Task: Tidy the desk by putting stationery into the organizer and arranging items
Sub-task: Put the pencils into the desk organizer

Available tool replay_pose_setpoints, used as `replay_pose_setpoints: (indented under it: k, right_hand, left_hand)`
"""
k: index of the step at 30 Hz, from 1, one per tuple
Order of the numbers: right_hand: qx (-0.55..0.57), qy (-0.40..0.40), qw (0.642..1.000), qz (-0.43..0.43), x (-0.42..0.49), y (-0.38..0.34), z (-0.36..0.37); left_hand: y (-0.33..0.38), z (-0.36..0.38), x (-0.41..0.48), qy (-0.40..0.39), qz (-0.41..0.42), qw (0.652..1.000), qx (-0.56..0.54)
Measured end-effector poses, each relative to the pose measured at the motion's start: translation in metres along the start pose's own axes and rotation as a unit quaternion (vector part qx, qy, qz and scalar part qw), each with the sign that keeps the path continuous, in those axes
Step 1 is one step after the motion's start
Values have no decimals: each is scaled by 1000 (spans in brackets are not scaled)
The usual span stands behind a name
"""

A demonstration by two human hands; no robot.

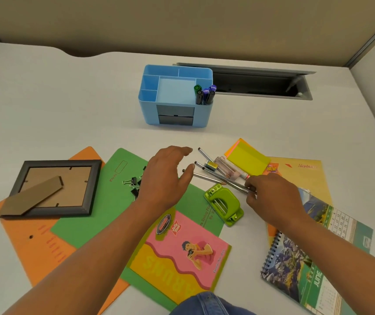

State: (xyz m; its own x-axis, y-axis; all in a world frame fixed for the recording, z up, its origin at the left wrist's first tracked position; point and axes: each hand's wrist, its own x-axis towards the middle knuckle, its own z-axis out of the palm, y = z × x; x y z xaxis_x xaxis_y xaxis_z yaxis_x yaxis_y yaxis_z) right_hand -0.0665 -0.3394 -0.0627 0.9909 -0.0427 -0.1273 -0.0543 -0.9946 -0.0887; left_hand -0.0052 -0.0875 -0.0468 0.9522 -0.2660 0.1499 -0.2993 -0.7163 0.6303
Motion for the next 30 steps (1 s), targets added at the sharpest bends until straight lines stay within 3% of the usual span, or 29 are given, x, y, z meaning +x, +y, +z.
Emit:
replay_pose_setpoints:
  k: [4, 10, 17, 20, 23, 30]
  right_hand:
    - [68, 96, 993, -18, -10, -8, -35]
    - [206, 135, 966, -80, 2, -47, -96]
    - [361, 141, 912, -132, 28, -100, -136]
    - [416, 145, 891, -106, 41, -108, -140]
    - [409, 121, 902, -73, 50, -103, -131]
    - [384, 64, 921, -9, 48, -87, -104]
  left_hand:
    - [7, -7, 4, -4, 43, 999, -10]
    - [39, -31, 13, -85, 137, 987, -29]
    - [37, -73, 38, 39, 185, 982, -6]
    - [21, -104, 60, 116, 152, 981, -42]
    - [3, -132, 85, 187, 81, 976, -79]
    - [-37, -139, 139, 132, -49, 988, -64]
